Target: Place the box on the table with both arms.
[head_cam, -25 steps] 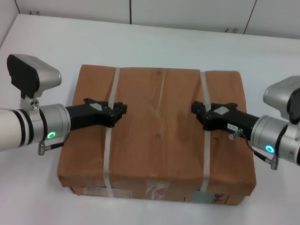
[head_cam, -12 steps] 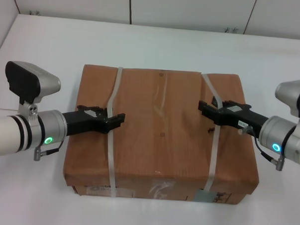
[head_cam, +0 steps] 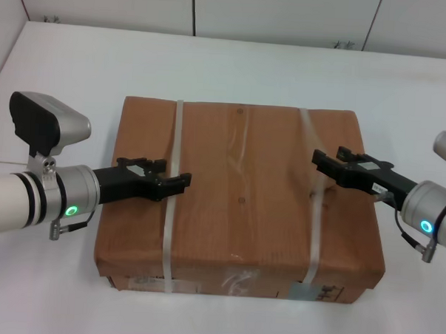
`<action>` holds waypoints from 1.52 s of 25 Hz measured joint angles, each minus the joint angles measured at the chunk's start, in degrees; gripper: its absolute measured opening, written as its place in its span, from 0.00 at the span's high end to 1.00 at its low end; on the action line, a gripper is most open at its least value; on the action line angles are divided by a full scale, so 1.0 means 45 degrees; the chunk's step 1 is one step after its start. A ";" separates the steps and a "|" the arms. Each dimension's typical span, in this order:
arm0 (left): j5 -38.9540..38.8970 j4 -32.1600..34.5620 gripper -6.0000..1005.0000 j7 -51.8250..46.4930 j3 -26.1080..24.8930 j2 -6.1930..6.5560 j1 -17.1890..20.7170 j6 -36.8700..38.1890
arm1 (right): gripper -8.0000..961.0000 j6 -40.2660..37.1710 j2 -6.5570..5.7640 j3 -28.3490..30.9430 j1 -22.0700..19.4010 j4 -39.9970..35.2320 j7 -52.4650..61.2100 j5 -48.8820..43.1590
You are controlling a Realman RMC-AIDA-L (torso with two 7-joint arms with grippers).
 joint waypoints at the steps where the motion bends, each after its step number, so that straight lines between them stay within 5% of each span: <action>1: -0.0010 0.0002 0.38 0.0000 -0.0001 0.0004 0.0006 0.0061 | 0.28 -0.0081 0.0001 0.0078 -0.0089 -0.0056 -0.0019 0.0000; 13: -0.0983 0.1840 0.37 -0.0186 -0.0136 0.0077 0.1348 0.2258 | 0.28 -0.3744 0.0002 0.0368 -0.1839 -0.1799 -0.0534 -0.0007; 18: -0.1074 0.2852 0.38 -0.0403 -0.0171 0.0250 0.2067 0.4461 | 0.28 -0.6585 -0.0065 -0.0839 -0.2306 -0.3314 -0.0660 -0.1173; 23: -0.0788 0.3148 0.38 -0.0542 0.0409 0.1077 0.2042 0.8287 | 0.28 -0.8823 -0.0110 -0.1954 -0.2356 -0.4992 0.0047 -0.2848; 27: -0.0574 0.3168 0.38 -0.0567 0.0447 0.1472 0.1982 1.0283 | 0.28 -1.0676 -0.0113 -0.2053 -0.2349 -0.5640 0.0237 -0.3257; 34: 0.0316 0.3637 0.37 -0.0719 0.0454 0.1437 0.1875 1.0505 | 0.12 -1.2514 -0.0130 -0.2068 -0.2487 -0.6018 0.0508 -0.3265; 38: 0.0534 0.3797 0.29 -0.1240 0.0421 0.1409 0.1818 1.0471 | 0.09 -1.2748 -0.0133 -0.2074 -0.2480 -0.6109 0.0530 -0.3271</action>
